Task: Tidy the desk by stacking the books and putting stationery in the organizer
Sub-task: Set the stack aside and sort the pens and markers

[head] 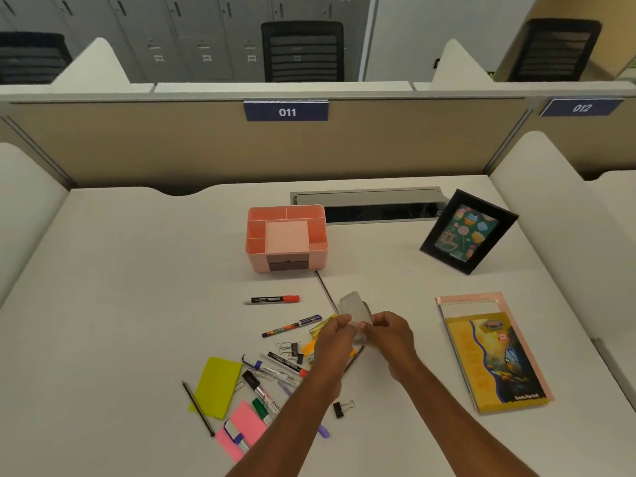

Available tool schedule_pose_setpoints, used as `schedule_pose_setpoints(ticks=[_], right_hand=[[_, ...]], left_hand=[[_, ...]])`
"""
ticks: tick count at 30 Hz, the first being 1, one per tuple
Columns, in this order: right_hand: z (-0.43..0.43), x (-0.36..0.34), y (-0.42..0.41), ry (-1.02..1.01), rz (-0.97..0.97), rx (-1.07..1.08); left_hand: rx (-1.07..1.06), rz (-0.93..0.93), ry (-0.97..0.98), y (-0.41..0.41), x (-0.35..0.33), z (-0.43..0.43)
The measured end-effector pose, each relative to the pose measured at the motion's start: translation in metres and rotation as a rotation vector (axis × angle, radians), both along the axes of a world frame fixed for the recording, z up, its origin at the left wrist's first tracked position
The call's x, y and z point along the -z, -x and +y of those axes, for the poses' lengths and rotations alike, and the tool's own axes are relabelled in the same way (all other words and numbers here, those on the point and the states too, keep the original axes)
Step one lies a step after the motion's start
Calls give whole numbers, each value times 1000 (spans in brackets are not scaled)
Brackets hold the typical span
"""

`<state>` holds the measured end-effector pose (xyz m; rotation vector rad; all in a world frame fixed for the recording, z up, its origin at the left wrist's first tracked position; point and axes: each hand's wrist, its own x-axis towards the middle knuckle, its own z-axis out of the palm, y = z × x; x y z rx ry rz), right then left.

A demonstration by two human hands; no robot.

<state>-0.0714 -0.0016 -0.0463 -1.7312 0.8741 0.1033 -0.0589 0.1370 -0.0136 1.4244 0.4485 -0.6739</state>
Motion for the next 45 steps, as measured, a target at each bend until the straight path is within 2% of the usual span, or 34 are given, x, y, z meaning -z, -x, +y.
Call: schedule_pose_setpoints(ticks=[6, 10, 17, 19, 22, 24, 26, 31, 34, 42, 45], right_hand=[[4, -28, 0, 27, -85, -53], [12, -59, -6, 183, -197, -158], [27, -94, -28, 589, -565, -620], [29, -100, -35, 685, -619, -724], [34, -107, -50, 723, -704, -809], [38, -111, -60, 684, -717, -826], [43, -117, -70, 563, -672, -774], [64, -135, -93, 0, -295, -404], [70, -146, -111, -176, -295, -339], [80, -169, -180, -271, -292, -348], [82, -173, -209, -210, -269, -370]], left_hand=[[-75, 42, 83, -12, -6, 11], [-184, 107, 161, -28, -17, 22], [-397, 217, 569, -56, -35, 50], [-446, 215, 606, -62, -39, 58], [-479, 195, 639, -69, -44, 64], [-495, 180, 672, -73, -48, 67], [-508, 125, 691, -80, -50, 71], [-548, -57, 707, -103, -54, 78], [-516, -164, 667, -116, -57, 82], [-465, -298, 581, -152, -56, 88], [-435, -337, 509, -164, -56, 90]])
